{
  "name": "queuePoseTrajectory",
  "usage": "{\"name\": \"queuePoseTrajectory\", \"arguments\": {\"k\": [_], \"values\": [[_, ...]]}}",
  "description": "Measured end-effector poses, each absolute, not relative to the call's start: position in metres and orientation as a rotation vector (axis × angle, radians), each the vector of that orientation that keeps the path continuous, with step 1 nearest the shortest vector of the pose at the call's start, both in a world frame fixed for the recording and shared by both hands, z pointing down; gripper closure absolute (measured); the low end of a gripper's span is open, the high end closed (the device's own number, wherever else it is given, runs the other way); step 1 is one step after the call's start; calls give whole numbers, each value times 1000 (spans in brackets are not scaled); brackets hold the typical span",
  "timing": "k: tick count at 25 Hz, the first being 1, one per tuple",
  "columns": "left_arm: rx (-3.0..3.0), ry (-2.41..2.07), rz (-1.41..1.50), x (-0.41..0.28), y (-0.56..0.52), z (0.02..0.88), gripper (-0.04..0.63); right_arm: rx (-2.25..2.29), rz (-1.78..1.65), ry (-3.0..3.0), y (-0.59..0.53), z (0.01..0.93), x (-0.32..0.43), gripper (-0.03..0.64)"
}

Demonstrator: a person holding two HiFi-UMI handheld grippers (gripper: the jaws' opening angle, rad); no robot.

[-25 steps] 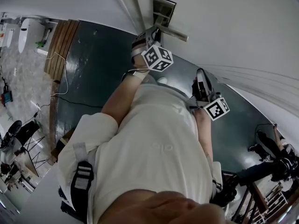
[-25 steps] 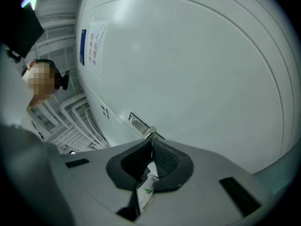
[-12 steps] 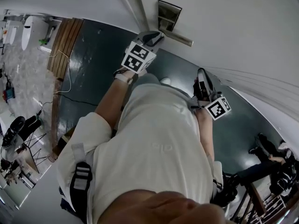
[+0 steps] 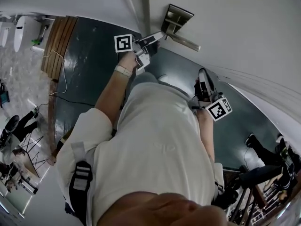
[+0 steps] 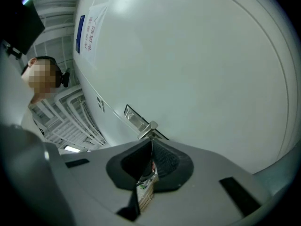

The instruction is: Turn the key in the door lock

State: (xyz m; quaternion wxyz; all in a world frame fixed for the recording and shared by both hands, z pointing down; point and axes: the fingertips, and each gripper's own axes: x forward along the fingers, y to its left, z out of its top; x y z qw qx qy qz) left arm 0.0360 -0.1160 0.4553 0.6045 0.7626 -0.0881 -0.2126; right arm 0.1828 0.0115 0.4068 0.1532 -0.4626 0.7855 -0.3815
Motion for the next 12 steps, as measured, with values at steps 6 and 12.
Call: {"name": "queuePoseTrajectory", "arguments": {"k": [6, 12], "values": [[1550, 41, -591, 66, -120, 465, 462, -1411, -1104, 2206, 7, 408, 192, 594], [1246, 250, -779, 75, -125, 459, 520, -1475, -1109, 2182, 5, 413, 188, 594]]}}
